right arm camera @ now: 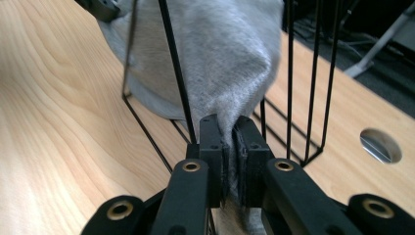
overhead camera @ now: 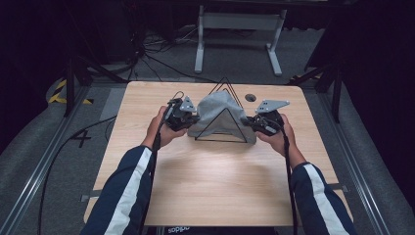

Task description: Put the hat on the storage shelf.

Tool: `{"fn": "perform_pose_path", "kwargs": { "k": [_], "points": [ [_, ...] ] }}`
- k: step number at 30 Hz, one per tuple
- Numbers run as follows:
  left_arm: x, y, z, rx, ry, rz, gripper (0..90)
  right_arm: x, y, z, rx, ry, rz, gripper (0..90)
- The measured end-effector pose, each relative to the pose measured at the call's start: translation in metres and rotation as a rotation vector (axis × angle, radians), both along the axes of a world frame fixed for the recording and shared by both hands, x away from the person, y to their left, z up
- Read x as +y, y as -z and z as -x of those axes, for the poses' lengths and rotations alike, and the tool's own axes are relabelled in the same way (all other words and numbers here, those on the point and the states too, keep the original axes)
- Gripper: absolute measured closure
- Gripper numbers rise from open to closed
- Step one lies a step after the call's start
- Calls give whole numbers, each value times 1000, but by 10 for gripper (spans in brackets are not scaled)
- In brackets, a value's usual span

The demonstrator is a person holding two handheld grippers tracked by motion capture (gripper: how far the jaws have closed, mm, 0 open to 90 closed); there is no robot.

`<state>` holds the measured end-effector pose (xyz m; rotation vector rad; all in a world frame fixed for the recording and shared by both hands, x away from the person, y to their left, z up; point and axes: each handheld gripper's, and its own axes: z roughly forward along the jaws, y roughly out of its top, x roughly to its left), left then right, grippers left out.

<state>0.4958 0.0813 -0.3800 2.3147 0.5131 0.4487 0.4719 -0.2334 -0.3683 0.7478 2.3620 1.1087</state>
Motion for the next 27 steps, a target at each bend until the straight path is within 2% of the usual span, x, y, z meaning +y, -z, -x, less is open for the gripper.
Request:
{"fn": "perform_pose_path", "kwargs": {
  "k": [5,8,13,15,17,19,23,25,27],
  "points": [
    [-5,12,-2,13,0,-22,875,-6,15,-6,33,26,3,844],
    [-6,17,-3,20,0,-19,875,-9,23,-9,50,43,12,844],
    [-8,26,-5,40,-6,-37,876,-10,33,-11,59,60,17,844],
    [-8,30,-6,55,-11,-26,876,-9,38,-13,65,67,22,844],
    [-9,32,-6,41,-20,-24,876,-8,42,-14,68,72,29,843],
    [-9,30,-6,33,-17,-29,875,-6,41,-13,62,75,37,840],
    [-2,20,0,9,-22,-13,868,-5,32,-8,32,78,43,810],
    [2,16,2,-2,-23,-18,863,-8,26,-5,28,82,32,781],
    [4,13,4,-10,-29,-34,859,-10,21,-3,18,86,42,766]
  ]
}}
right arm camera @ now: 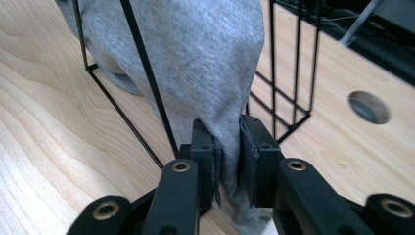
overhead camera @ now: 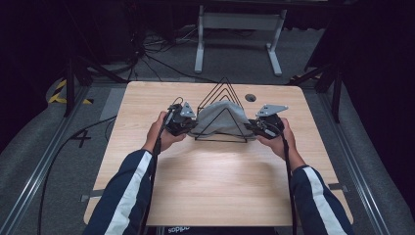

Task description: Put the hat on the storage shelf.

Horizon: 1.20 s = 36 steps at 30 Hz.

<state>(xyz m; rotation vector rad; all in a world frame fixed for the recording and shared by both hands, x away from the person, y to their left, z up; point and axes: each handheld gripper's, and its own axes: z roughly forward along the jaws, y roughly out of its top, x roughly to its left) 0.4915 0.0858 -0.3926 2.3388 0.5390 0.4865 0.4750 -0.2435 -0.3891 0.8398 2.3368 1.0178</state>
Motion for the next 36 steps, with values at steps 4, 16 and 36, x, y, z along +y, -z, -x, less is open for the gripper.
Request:
{"fn": "perform_pose_path", "kwargs": {
  "k": [4,16,36],
  "points": [
    [2,-7,7,-12,19,0,851,-3,-9,5,-15,0,-7,741],
    [13,-18,24,-31,40,1,817,-12,-23,16,-22,-2,7,706],
    [43,-10,53,1,61,-81,657,-23,-26,35,22,-18,70,567]
  ]
}}
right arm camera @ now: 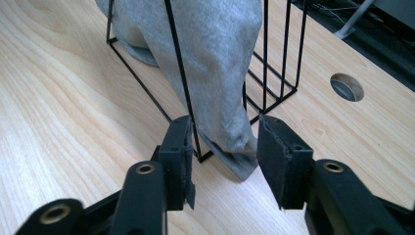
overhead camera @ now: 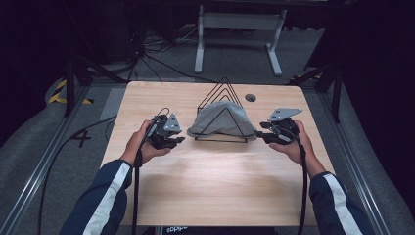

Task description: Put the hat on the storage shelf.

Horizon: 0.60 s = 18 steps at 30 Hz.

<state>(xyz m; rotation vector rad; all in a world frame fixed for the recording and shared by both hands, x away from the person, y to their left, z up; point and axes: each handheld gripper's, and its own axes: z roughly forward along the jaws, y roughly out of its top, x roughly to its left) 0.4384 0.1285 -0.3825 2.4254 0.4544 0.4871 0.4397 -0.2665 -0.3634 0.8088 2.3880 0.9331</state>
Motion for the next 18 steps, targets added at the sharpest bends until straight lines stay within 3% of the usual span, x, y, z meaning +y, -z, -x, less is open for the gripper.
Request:
{"fn": "perform_pose_path", "kwargs": {
  "k": [8,18],
  "points": [
    [15,6,14,-5,-27,-22,506,-7,5,12,9,5,37,480],
    [36,18,30,30,-71,-64,336,-21,12,28,5,15,51,425]
  ]
}}
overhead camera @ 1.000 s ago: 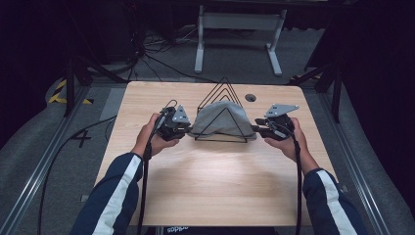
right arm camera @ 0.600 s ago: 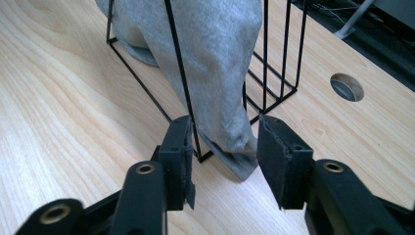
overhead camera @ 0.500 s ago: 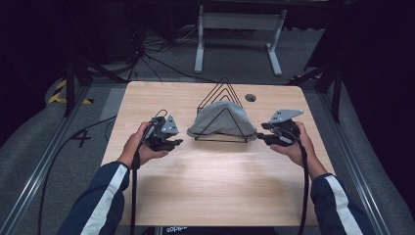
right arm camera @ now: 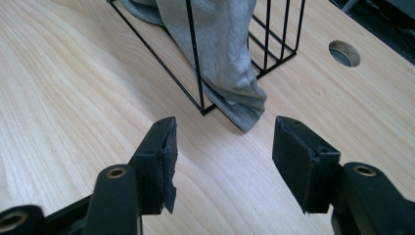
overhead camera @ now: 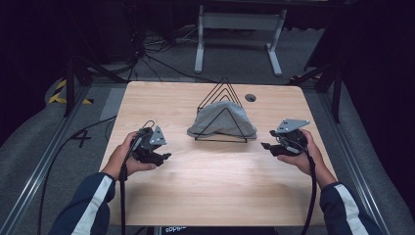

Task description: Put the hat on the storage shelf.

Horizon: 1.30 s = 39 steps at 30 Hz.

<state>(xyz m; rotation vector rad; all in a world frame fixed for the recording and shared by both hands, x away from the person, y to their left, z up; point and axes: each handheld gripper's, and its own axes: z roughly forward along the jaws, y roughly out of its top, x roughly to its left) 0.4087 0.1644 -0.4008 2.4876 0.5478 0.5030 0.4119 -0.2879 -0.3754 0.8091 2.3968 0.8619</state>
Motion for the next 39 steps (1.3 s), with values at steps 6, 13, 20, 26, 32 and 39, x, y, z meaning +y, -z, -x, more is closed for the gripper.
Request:
{"fn": "perform_pose_path", "kwargs": {
  "k": [6,13,20,26,32,39],
  "points": [
    [16,9,12,28,-8,-14,281,-11,4,11,4,3,-15,403],
    [33,20,26,40,-19,-9,257,-22,13,25,13,9,-19,369],
    [51,36,43,48,-29,27,235,-39,33,41,16,28,-30,340],
    [65,52,56,59,-59,57,230,-56,51,55,29,64,-36,316],
    [80,69,65,106,-79,152,216,-69,72,69,70,93,-86,290],
    [92,81,73,115,-119,275,197,-84,92,82,88,143,-181,257]
  ]
}}
